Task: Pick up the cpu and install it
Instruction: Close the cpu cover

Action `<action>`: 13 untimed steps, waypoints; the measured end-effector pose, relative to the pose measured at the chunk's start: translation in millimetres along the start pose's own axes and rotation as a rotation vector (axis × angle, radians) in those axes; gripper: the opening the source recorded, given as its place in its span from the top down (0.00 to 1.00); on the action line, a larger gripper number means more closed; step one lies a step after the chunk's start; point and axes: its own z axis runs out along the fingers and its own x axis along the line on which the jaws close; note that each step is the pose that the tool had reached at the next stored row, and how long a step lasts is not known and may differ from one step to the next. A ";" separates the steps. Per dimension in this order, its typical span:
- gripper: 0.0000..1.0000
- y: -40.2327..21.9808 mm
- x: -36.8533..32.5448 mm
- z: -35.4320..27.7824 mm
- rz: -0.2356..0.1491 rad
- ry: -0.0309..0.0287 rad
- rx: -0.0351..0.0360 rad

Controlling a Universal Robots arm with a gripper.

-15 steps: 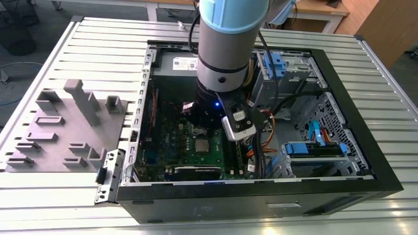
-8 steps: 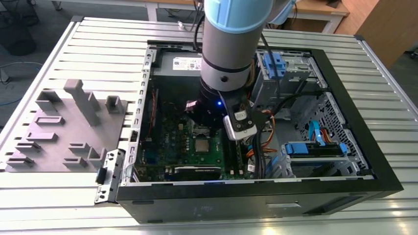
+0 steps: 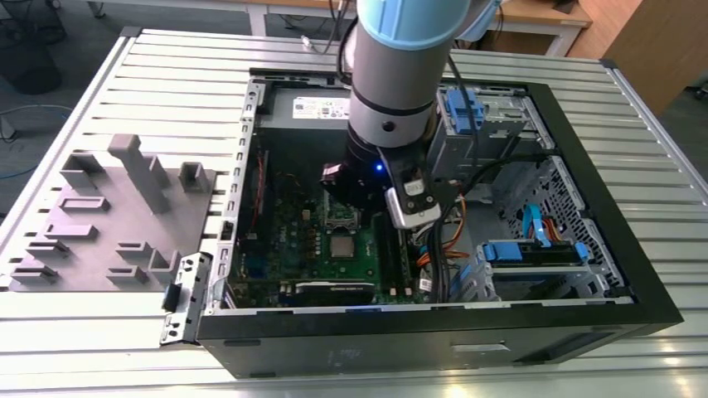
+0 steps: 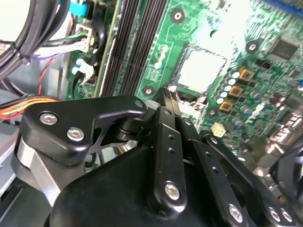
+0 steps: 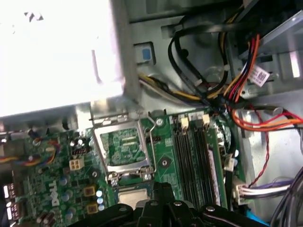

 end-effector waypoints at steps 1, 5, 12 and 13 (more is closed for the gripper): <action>0.89 2.3 -0.4 0.3 0.000 0.0000 -0.0001; 0.89 5.5 -1.2 0.8 -0.001 0.0000 -0.0006; 0.89 5.6 -1.3 1.4 0.035 -0.0004 -0.0008; 0.89 5.7 -1.3 1.7 0.042 -0.0005 -0.0008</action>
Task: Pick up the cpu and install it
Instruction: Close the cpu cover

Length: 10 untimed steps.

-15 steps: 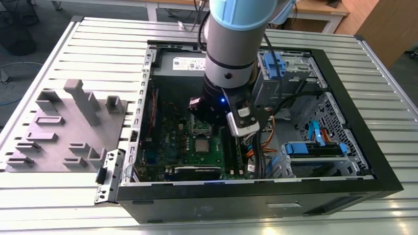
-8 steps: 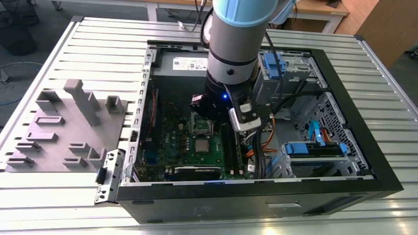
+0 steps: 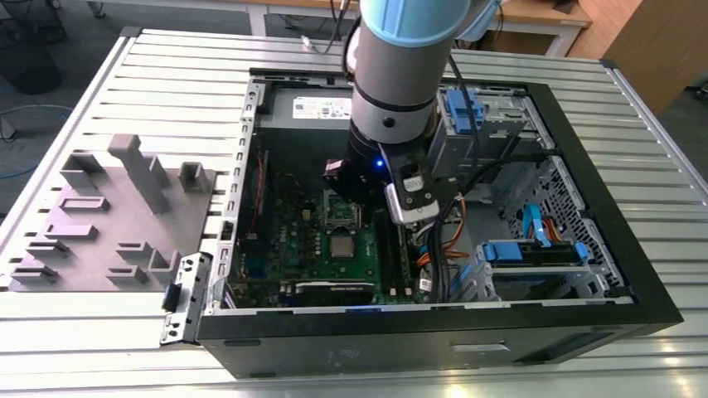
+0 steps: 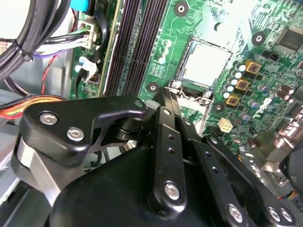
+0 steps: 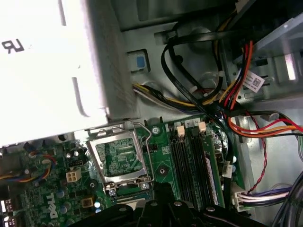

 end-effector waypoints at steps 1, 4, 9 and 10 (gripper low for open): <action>0.89 0.3 -0.1 0.3 0.004 -0.0001 -0.0001; 0.89 0.6 -1.2 0.8 0.020 -0.0002 0.0001; 0.89 0.7 -1.3 1.0 0.015 -0.0003 0.0000; 0.89 0.7 -1.2 1.1 -0.002 0.0000 0.0000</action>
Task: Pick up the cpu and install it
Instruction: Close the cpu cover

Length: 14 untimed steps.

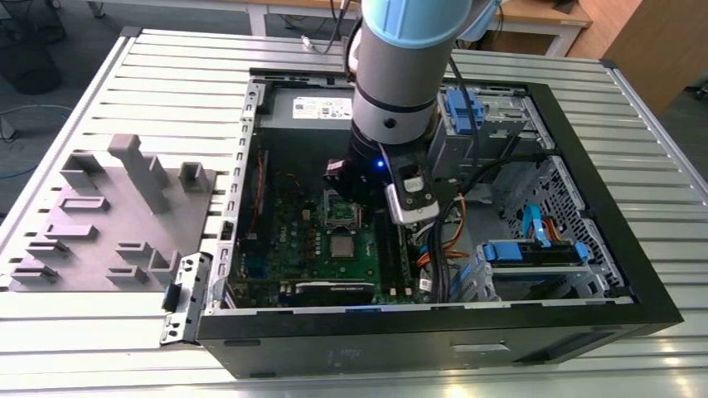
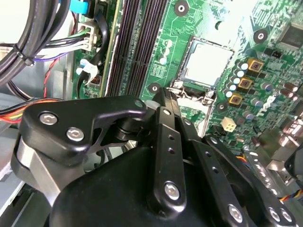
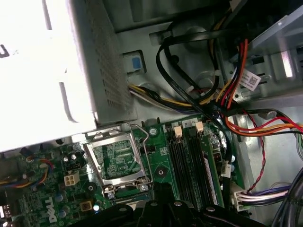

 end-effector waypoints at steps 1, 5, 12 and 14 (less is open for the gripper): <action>0.89 0.0 0.0 0.2 -0.018 0.0002 -0.0001; 0.89 0.0 0.0 0.7 -0.090 0.0013 0.0002; 0.89 0.0 0.0 1.9 -0.219 0.0030 0.0006; 0.89 0.0 0.0 2.2 -0.254 0.0035 0.0008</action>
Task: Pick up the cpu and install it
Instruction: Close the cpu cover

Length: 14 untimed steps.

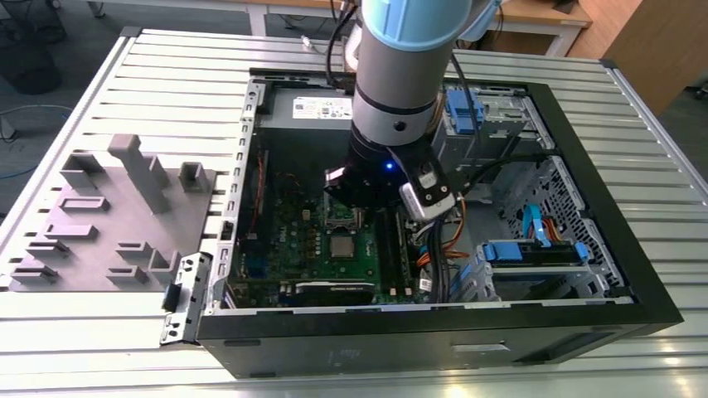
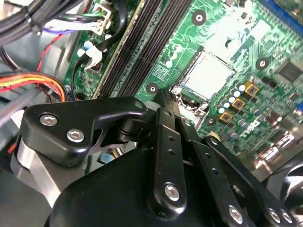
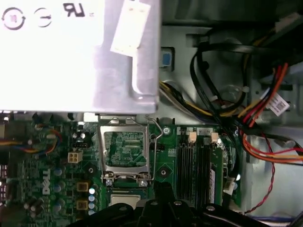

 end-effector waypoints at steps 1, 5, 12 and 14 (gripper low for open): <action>0.89 0.0 0.0 0.2 -0.018 0.0002 0.0000; 0.89 0.0 0.0 0.8 -0.092 0.0012 0.0002; 0.89 0.0 0.0 2.0 -0.217 0.0029 0.0005; 0.89 0.0 0.0 2.3 -0.255 0.0034 0.0006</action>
